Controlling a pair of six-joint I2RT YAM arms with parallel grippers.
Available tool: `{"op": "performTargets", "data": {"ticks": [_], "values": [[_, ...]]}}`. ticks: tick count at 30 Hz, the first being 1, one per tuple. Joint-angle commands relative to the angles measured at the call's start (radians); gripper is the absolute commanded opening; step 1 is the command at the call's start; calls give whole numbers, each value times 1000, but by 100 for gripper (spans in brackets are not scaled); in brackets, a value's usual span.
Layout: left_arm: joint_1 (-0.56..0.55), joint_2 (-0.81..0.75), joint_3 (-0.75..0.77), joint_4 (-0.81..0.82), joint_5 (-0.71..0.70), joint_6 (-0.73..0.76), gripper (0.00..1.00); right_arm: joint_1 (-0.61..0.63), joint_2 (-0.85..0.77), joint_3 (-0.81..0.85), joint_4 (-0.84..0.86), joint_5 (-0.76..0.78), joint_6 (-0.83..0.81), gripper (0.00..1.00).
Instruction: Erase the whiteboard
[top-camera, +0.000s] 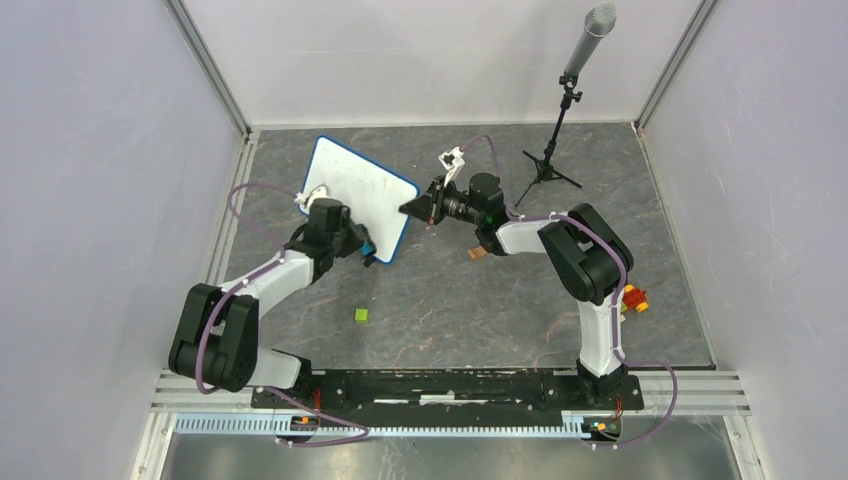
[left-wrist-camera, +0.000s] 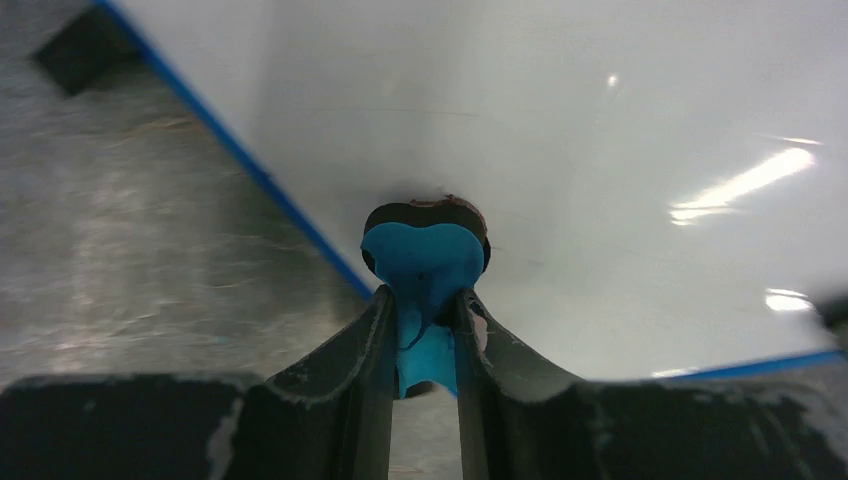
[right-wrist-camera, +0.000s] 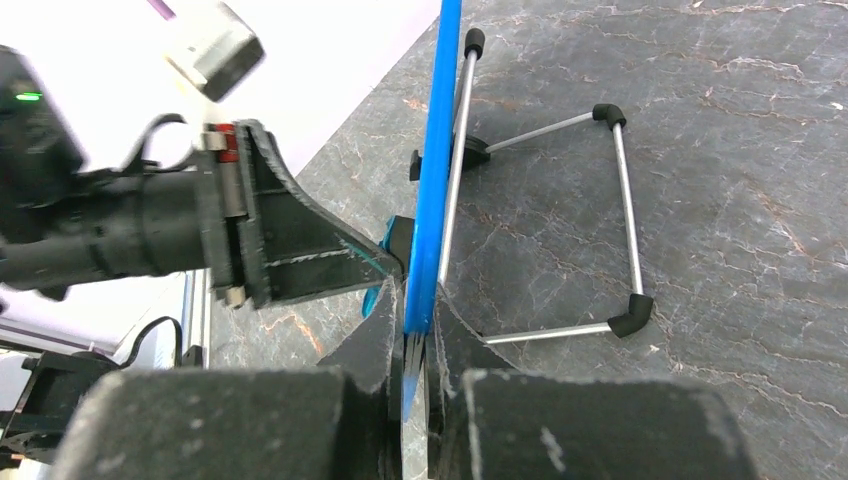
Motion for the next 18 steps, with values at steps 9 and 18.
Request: {"op": "performTargets", "data": {"ticks": [9,18], "values": [[99,-31,37,-26,53,16,31,45,1,-7,-63,-89,-127,0],[-63,48,337,-151,3,150,31,52,-4,9,-111,-82,-162,0]]}}
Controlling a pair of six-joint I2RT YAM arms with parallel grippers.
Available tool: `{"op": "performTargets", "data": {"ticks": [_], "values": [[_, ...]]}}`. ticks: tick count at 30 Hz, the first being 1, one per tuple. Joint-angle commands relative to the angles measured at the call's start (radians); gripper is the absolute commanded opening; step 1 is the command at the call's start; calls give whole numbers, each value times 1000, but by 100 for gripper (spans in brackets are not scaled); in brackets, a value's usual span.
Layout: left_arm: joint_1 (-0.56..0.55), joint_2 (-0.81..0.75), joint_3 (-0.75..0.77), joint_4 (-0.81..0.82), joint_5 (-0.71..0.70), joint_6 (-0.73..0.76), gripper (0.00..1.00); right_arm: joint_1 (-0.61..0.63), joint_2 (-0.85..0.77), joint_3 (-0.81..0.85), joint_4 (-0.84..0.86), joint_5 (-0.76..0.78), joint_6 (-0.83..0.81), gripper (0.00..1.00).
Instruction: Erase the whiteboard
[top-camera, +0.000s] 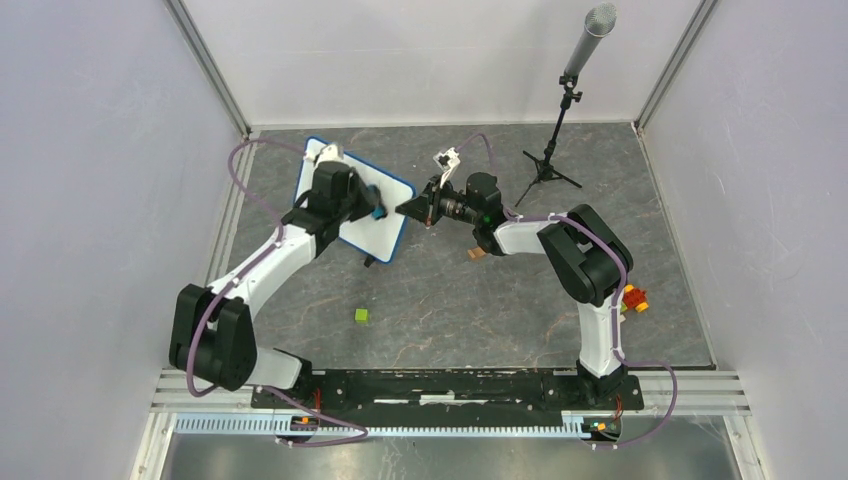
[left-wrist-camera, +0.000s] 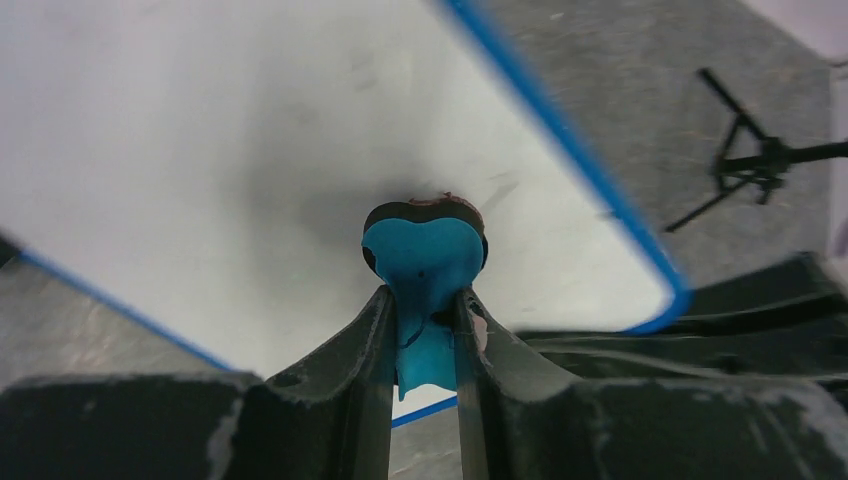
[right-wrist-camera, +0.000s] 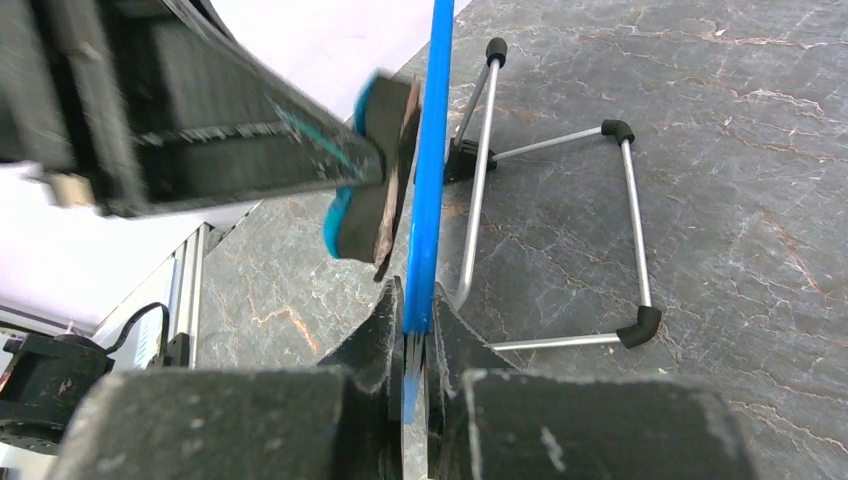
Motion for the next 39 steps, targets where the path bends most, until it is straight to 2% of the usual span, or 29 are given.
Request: {"op": "performTargets", "data": {"ticks": [1,4,10,20,25,29,39], "values": [[-84,77,167,-29,-5,103,31,36,2,-4,-116,-68,-103,0],[-118,127,230,-27,12,112,31,37,5,0,-120,-69,-104,0],[-96,173,292,-28,19,146,31,37,-1,1,-142,-60,-126,0],[175,236,271,37,160,95,30,39,6,5,-140,-63,-122,0],[292,295,318,31,209,96,30,41,9,12,-141,-63,-120,0],[280,304,302,41,252,94,30,42,12,17,-143,-64,-118,0],[138,224,169,88,234,54,32,46,13,22,-166,-56,-136,0]]}}
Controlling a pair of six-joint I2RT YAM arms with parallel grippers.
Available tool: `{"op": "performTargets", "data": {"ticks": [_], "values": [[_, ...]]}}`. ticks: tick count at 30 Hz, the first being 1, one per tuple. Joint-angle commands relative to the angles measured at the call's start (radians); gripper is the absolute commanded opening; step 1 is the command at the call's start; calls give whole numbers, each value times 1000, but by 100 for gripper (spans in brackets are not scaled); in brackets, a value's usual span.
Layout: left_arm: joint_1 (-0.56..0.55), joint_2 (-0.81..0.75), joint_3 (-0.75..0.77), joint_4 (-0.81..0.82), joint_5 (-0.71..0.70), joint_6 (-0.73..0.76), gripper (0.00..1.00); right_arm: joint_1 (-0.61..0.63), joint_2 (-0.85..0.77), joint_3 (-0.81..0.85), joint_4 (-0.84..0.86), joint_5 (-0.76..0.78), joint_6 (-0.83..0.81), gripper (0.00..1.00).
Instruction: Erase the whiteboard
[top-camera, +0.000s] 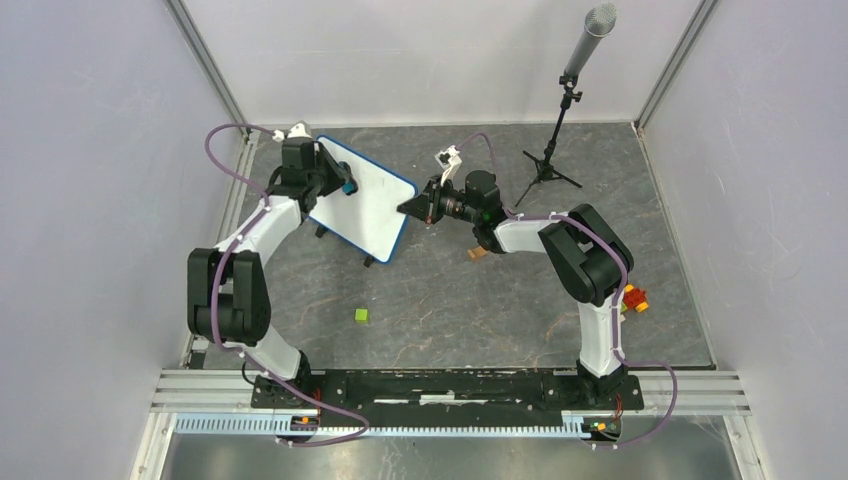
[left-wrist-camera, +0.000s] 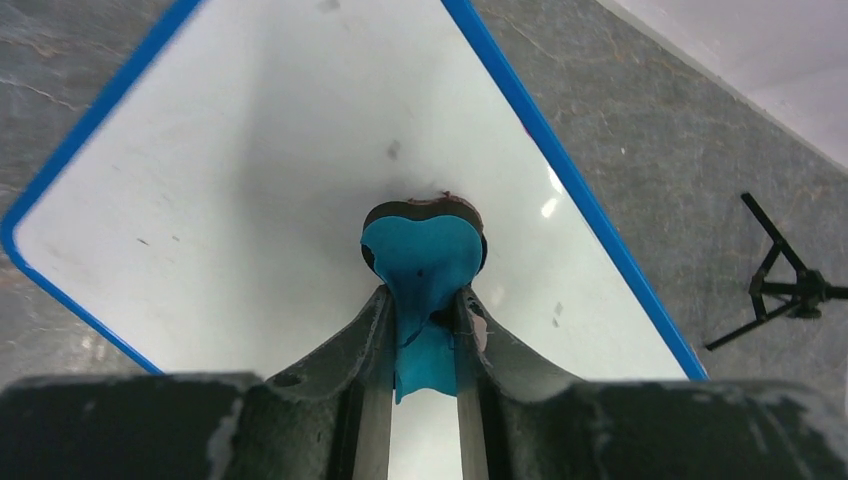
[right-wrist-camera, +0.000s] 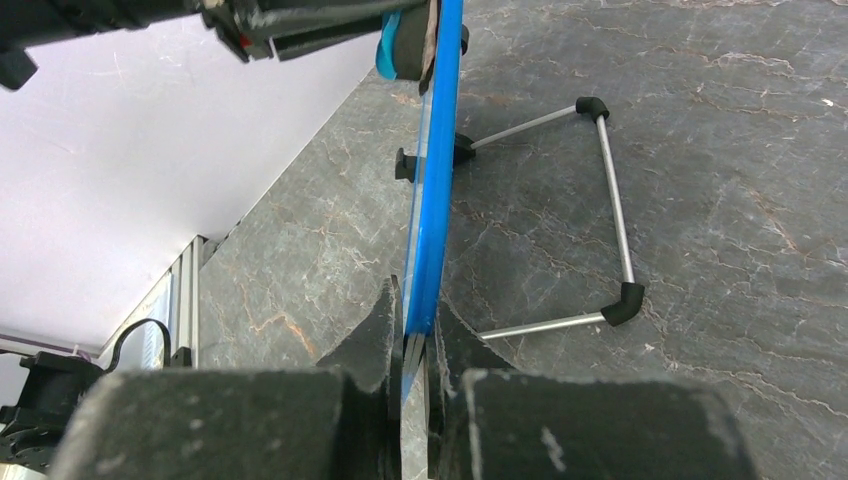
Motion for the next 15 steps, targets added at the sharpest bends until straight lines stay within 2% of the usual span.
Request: {"op": "performTargets", "data": {"ticks": [1,15], "values": [[-112,-32,-77,30,78,-43,32,50,18,7,-106,-87,-168,0],[-251,17,-107,41,97,-94,33,53,11,27,-191,-48,-235,0]]}}
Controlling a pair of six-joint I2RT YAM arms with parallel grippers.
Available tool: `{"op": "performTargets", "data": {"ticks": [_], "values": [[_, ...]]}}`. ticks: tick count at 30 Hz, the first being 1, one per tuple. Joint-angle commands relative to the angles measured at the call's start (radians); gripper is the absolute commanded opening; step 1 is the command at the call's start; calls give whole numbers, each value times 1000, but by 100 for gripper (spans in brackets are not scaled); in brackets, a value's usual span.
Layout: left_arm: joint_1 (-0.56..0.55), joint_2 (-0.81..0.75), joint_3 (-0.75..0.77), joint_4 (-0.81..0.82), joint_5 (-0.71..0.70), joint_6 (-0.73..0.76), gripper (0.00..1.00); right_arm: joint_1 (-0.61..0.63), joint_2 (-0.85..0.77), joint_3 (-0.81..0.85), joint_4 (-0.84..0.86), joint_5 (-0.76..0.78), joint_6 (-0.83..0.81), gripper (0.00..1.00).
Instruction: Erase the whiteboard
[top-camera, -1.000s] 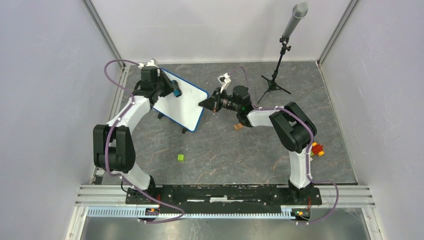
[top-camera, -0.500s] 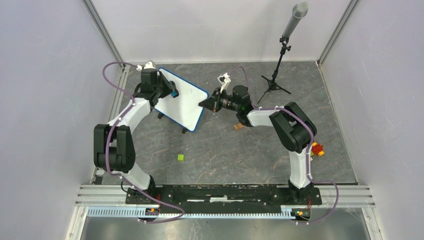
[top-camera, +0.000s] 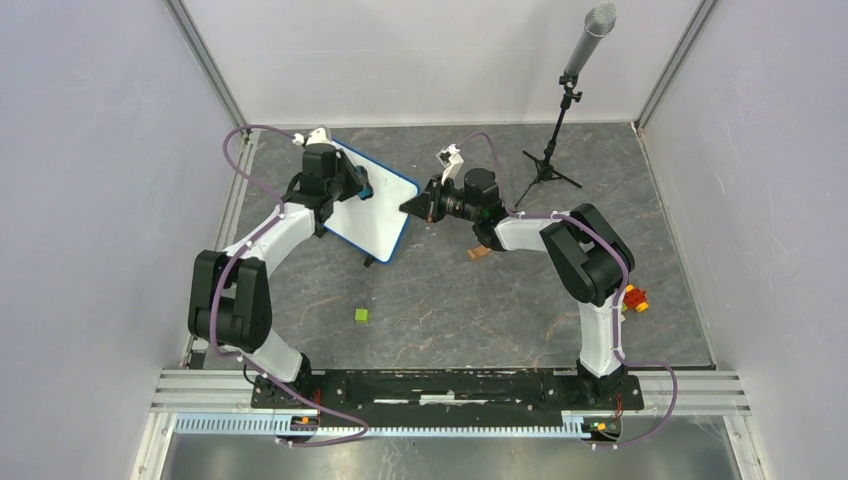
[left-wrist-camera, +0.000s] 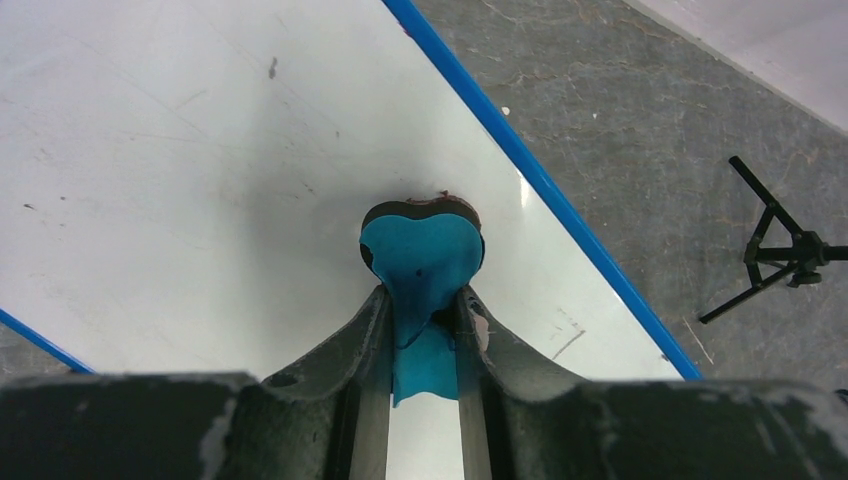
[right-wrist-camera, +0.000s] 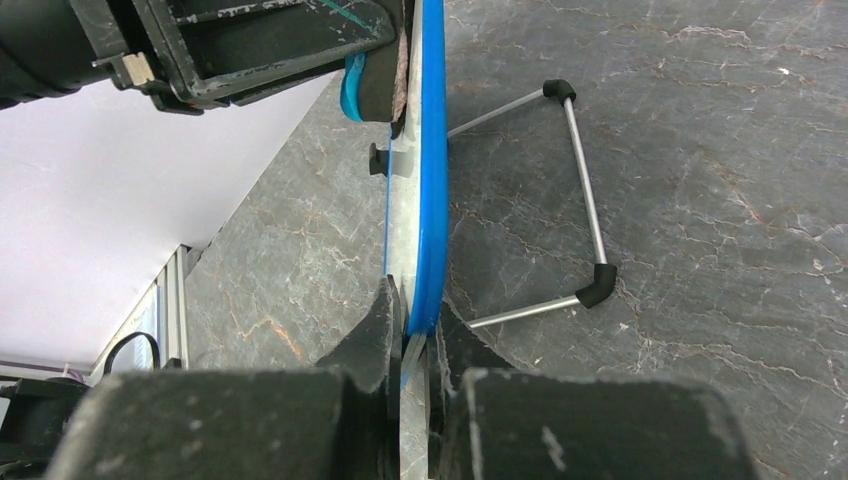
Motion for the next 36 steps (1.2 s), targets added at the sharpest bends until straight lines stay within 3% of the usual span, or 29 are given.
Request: {"op": "performTargets", "data": {"ticks": [1,8,22,28,36], "values": [[-131,52,-42,-25,170,-80,33,58,13,12,-116,-87,-238,0],[-107,93,-17,-57,150,-72,33,58,13,17,-139,-76,-253,0],[153,216,123,-99,193,-61,33,59,20,28,-152,-75,-260,0],[127,219,69,-62,246,-107,33,59,20,32,-156,-76,-265,0],[-20,144,-65,-12,193,-134,33,59,24,31,-147,-89,-257,0]]}}
